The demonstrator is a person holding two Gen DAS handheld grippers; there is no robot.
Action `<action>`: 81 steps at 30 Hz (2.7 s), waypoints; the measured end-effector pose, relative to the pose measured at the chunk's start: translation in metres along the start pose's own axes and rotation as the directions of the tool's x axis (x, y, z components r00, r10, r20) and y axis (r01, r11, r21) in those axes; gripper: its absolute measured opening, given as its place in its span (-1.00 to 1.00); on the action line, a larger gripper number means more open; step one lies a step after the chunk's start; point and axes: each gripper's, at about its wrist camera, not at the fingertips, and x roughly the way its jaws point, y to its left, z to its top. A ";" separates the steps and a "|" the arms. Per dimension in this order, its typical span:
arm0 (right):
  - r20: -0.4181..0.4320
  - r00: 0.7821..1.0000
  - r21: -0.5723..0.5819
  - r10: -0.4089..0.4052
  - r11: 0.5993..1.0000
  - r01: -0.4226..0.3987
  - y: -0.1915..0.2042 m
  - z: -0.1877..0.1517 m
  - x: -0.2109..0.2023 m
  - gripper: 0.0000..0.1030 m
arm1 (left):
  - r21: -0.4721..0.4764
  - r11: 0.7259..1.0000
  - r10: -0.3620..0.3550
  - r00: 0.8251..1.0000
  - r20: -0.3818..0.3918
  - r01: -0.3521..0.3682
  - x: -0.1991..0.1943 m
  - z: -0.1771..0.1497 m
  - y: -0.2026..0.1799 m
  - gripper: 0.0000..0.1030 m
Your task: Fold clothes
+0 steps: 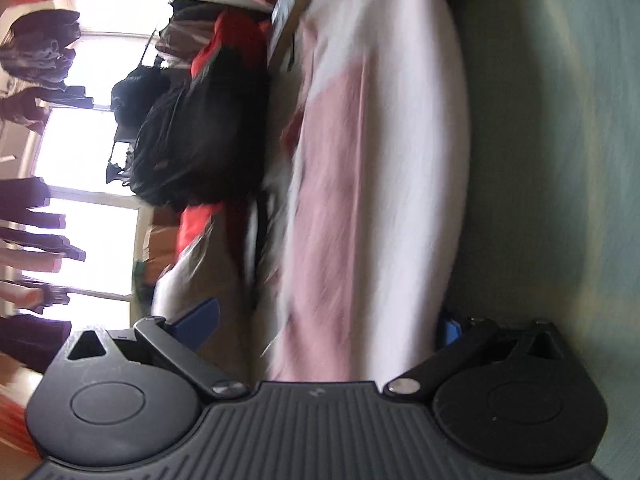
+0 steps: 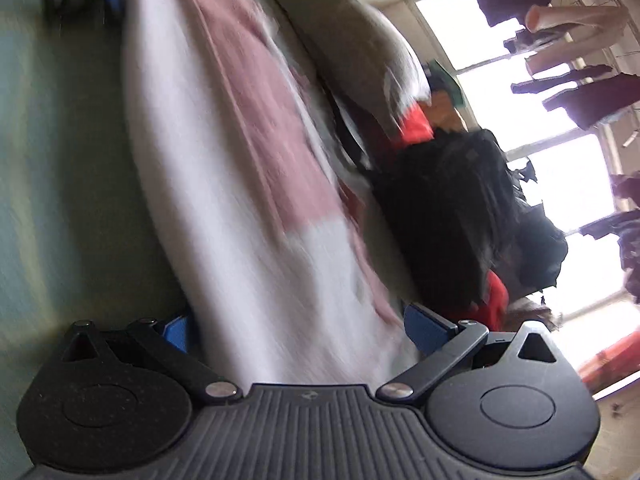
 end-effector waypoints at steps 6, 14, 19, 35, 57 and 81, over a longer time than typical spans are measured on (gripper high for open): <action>-0.018 0.999 -0.023 -0.034 0.999 0.034 0.005 -0.002 0.014 0.98 | 0.068 0.997 0.044 0.998 -0.033 -0.042 0.006 -0.002 -0.021 0.97; 0.036 0.999 -0.061 -0.006 0.998 0.009 0.033 0.006 0.007 0.08 | 0.113 0.993 0.042 0.999 0.003 -0.042 0.000 0.006 -0.048 -0.18; 0.034 0.999 -0.134 -0.028 0.990 0.032 0.024 -0.001 0.004 0.10 | 0.086 0.996 0.006 1.000 -0.005 -0.006 0.001 -0.004 -0.040 -0.38; 0.004 0.995 -0.169 -0.100 0.981 0.099 0.039 0.001 0.025 -0.38 | 0.077 0.995 0.059 0.997 -0.041 -0.056 0.013 0.005 -0.044 -0.56; 0.055 0.994 -0.191 -0.092 0.976 0.101 0.038 0.004 0.042 -0.73 | 0.039 0.991 0.129 0.988 -0.088 -0.125 0.010 0.008 -0.053 -0.51; 0.051 0.995 -0.184 -0.084 0.979 0.092 0.050 -0.002 0.031 -0.73 | 0.000 0.999 0.039 0.996 -0.084 -0.039 0.013 0.006 -0.045 -0.74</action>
